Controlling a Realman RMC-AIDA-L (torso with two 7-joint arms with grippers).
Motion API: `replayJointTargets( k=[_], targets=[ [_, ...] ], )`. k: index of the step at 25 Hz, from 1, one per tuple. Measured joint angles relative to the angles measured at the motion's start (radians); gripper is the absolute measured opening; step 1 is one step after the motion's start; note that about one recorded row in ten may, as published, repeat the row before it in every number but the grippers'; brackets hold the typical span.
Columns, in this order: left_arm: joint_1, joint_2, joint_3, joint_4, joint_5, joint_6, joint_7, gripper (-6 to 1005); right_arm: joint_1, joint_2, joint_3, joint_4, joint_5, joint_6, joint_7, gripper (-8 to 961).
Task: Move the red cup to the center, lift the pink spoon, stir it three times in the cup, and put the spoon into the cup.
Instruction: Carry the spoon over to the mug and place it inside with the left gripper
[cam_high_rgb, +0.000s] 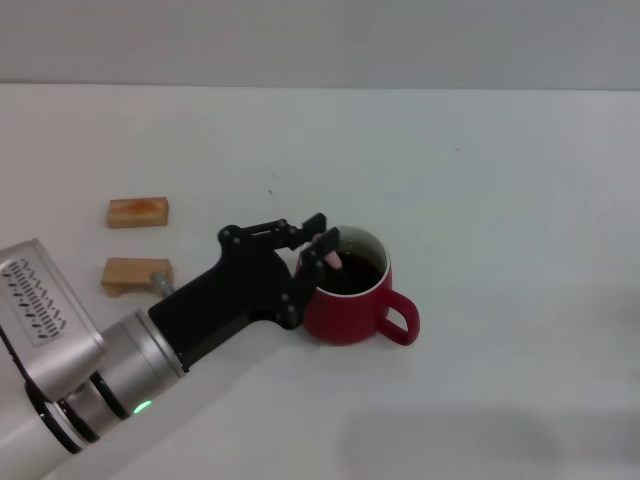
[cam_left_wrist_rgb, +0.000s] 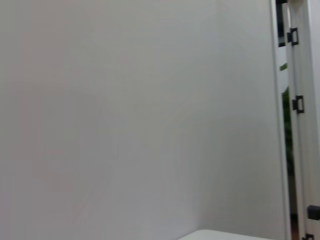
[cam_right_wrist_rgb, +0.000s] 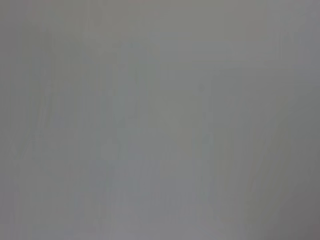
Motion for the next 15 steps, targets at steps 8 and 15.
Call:
replayJointTargets(
  k=[8, 15],
  targets=[
    [-0.027, 0.003, -0.047, -0.038, 0.000, 0.005, 0.000, 233, -0.010, 0.002, -0.001, 0.010, 0.000, -0.005, 0.000, 0],
    [-0.105, -0.001, -0.055, -0.093, -0.001, 0.003, 0.000, 236, -0.024, 0.002, -0.002, 0.010, 0.003, -0.016, 0.000, -1]
  ],
)
